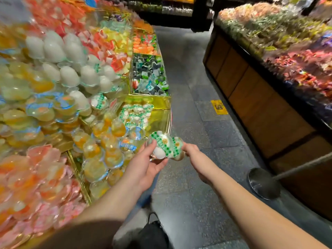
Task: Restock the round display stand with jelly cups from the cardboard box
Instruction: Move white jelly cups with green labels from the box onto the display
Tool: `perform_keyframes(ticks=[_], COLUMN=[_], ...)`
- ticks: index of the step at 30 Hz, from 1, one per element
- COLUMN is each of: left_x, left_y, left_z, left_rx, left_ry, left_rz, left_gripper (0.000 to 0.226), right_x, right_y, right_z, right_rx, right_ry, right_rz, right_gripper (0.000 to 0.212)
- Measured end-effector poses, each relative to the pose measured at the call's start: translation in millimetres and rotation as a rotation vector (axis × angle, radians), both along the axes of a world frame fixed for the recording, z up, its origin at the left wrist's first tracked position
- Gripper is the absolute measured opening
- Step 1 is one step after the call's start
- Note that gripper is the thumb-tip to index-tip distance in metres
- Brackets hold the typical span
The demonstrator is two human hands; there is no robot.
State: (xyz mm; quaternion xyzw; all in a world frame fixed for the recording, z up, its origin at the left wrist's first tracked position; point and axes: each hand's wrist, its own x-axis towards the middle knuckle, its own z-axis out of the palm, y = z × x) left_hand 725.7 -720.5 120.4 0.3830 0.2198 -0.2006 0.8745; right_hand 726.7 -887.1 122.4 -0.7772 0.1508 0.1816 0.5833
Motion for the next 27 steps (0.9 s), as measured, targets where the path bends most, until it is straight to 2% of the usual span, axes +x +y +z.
perform_keyframes(ticks=[4,7,11,15,18,20,22,23,26,27], left_x=[55.6,86.1,120.3,153.4,179.3,198.3,218.8,228.9,261.8,270.6], left_y=[-25.6,-40.4,-59.0,-76.9,-84.2,-88.4,-93.3,-95.9,-101.0,-102.6], left_z=[-4.9,-7.9,-12.8,-18.5,-29.4,-40.5,-50.8,-54.2,-69.6,-76.7], left_rx=[0.011,0.010,0.014,0.036,0.045,0.090,0.140,0.162,0.275,0.287], left_ry=[0.030,0.052,0.108,0.177,0.190,0.191,0.211,0.230,0.295,0.318], left_rz=[-0.020,-0.033,-0.017,0.058,0.117,0.132,0.179,0.219,0.337,0.375], left_gripper=[0.019,0.023,0.016,0.008,0.008,0.018,0.021,0.022,0.022,0.022], right_x=[60.0,95.0,136.2,183.4,218.8,246.3,279.0,296.9,352.1,369.7], right_y=[-22.2,-40.6,-63.3,-79.0,-85.1,-89.9,-95.5,-97.8,-100.8,-101.6], right_z=[3.2,5.1,-2.9,-21.6,-37.9,-50.6,-66.1,-70.0,-79.7,-83.7], right_rx=[-0.050,-0.072,-0.173,-0.160,-0.056,0.015,0.036,0.053,0.127,0.138], right_ry=[0.079,0.077,0.076,0.117,0.213,0.261,0.285,0.298,0.339,0.360], right_rz=[0.040,0.102,0.187,0.231,0.230,0.229,0.247,0.249,0.222,0.217], right_gripper=[0.038,0.025,0.011,0.015,0.017,0.027,0.055,0.057,0.008,0.006])
